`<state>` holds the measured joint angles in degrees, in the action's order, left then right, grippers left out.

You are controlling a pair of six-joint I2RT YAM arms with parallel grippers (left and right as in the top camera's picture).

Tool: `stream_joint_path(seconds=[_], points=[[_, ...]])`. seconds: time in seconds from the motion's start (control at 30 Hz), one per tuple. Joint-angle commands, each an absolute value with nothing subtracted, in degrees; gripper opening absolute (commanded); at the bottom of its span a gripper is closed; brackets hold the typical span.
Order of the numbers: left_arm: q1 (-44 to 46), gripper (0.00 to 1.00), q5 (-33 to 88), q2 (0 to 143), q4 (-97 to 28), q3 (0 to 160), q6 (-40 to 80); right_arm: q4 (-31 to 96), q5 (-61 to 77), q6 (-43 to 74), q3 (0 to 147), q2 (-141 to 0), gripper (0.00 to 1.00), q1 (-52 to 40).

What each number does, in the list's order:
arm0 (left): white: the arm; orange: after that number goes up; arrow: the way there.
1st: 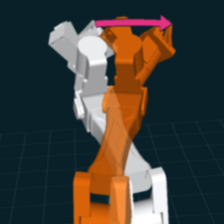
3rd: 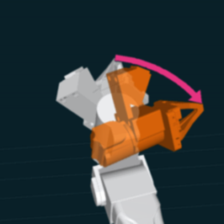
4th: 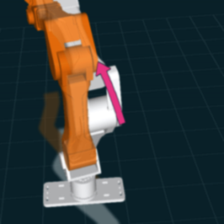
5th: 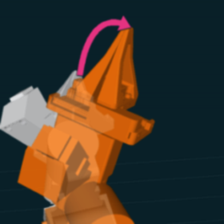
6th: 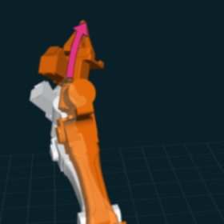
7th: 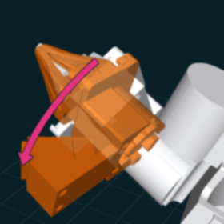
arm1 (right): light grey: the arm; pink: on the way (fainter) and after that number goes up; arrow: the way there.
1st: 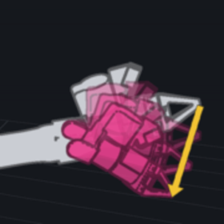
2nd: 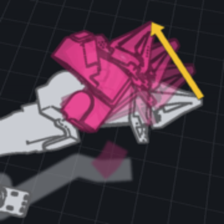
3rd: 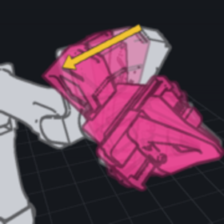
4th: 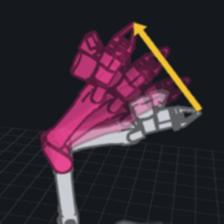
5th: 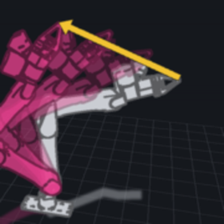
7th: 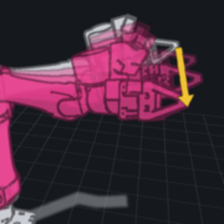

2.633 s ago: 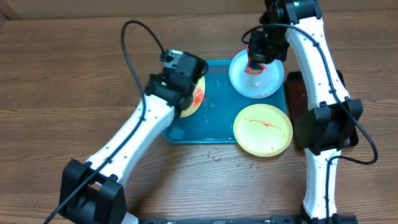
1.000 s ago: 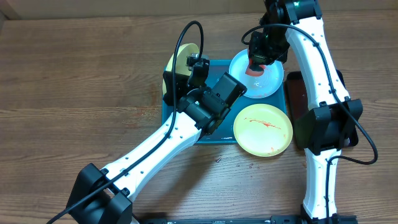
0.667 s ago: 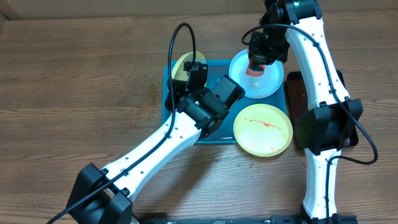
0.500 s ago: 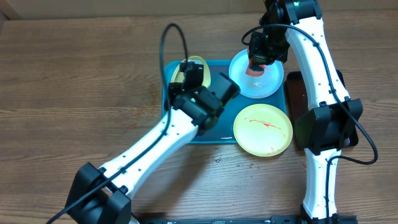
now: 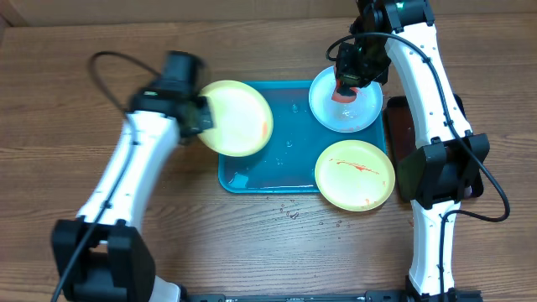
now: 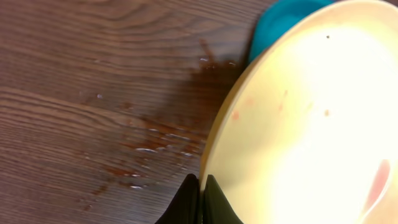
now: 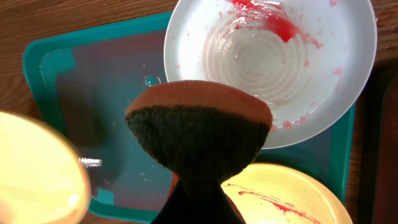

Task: Clean dirty plates on tray and stack at the side
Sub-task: 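Carry the yellow plate left and lower it onto the table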

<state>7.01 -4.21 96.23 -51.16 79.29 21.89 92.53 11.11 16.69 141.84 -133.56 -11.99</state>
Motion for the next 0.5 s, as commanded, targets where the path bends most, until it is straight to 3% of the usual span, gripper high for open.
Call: stream_joint_path(seconds=[0.0, 0.27, 0.47], points=[[-1.8, 0.04, 11.9, 95.4, -51.1, 80.9, 14.5, 92.3, 11.0, 16.4, 143.1, -131.6, 0.04, -11.8], [-15.1, 0.04, 12.9, 95.5, -49.5, 75.8, 11.6, 91.7, 11.0, 16.4, 143.1, -131.6, 0.04, -11.8], [-19.2, 0.04, 10.8, 95.5, -41.2, 67.6, 15.7, 91.4, 11.0, 16.4, 143.1, -131.6, 0.04, -11.8]])
